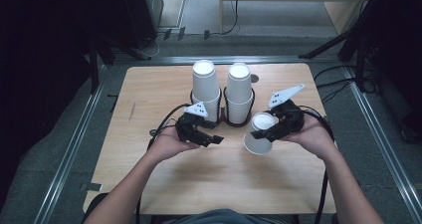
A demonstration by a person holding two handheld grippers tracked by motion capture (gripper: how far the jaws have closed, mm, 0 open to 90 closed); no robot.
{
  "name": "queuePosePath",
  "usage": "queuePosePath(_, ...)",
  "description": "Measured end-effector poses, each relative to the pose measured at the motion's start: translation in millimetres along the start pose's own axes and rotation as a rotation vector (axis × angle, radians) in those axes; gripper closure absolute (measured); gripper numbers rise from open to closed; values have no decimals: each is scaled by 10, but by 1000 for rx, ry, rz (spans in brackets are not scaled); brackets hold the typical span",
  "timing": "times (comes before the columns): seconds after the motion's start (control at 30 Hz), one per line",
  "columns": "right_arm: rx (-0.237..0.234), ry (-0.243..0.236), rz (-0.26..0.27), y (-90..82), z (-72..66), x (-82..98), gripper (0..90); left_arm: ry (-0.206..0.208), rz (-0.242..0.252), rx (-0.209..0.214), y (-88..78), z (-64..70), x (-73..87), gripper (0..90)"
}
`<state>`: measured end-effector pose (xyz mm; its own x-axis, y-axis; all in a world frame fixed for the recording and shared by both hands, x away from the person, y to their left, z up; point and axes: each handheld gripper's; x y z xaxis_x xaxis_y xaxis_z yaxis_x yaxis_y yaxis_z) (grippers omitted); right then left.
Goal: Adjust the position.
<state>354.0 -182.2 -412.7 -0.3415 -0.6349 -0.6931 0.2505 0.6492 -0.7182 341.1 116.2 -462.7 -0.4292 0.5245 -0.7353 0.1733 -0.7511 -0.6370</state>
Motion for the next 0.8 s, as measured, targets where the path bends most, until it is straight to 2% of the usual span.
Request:
queuePosePath(0.07,-19,9,3,121,2,95,248,-6,-10,4,12,-21,35,349)
queuePosePath(0.1,-19,9,3,121,2,95,248,-11,-15,5,19,-30,52,349)
queuePosePath(0.2,-38,19,-8,258,-9,174,249,0,-19,7,30,-60,99,350)
queuePosePath(0.37,-45,18,-1,318,-20,194,249,15,-50,34,70,-74,134,341)
queuePosePath(0.43,-52,26,6,334,-26,198,249,22,-64,45,85,-52,132,289)
queuePosePath(0.57,-59,14,22,356,-52,188,249,38,-76,99,109,-30,134,117)
queuePosePath(0.8,-82,5,47,414,-100,141,249,62,-80,143,157,-19,139,9)
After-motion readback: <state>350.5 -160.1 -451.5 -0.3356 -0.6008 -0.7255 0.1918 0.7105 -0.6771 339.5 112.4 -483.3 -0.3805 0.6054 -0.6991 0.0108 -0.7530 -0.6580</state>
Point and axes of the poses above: each handheld gripper's, and its own axes: y roughly forward along the jaws, x roughly out of its underside, z roughly to its right, and after that the axes turned 4 degrees about x, right-handed
